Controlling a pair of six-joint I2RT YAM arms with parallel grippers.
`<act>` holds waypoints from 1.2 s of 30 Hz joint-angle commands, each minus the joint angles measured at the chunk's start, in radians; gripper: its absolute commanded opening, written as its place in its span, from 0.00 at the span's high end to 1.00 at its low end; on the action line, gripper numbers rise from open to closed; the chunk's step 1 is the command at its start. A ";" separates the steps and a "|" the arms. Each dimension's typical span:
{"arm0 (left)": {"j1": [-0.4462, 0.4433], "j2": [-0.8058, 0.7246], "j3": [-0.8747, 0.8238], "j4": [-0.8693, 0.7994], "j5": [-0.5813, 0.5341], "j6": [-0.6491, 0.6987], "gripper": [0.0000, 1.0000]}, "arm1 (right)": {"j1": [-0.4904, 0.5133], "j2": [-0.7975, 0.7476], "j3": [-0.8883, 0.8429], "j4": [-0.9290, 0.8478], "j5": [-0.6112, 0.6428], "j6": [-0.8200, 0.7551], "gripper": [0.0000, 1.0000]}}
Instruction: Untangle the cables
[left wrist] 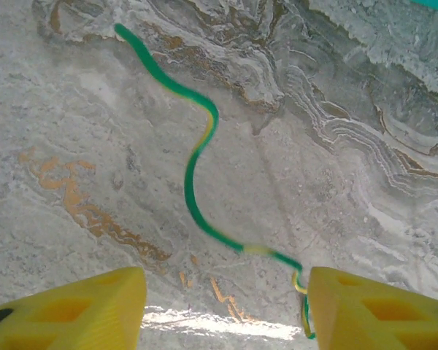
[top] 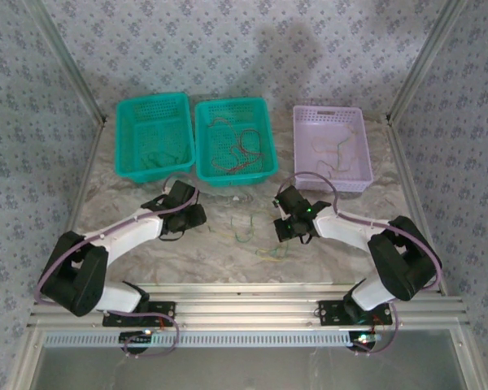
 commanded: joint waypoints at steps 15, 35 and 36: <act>-0.006 0.119 0.035 0.057 0.055 0.006 0.59 | 0.032 -0.257 0.047 -0.149 0.036 -0.020 1.00; -0.008 0.200 0.045 0.077 0.099 0.025 0.92 | 0.053 -0.490 0.170 -0.257 0.048 -0.003 1.00; -0.009 0.200 0.045 0.077 0.106 0.026 0.93 | 0.049 -0.496 0.178 -0.282 0.063 -0.003 1.00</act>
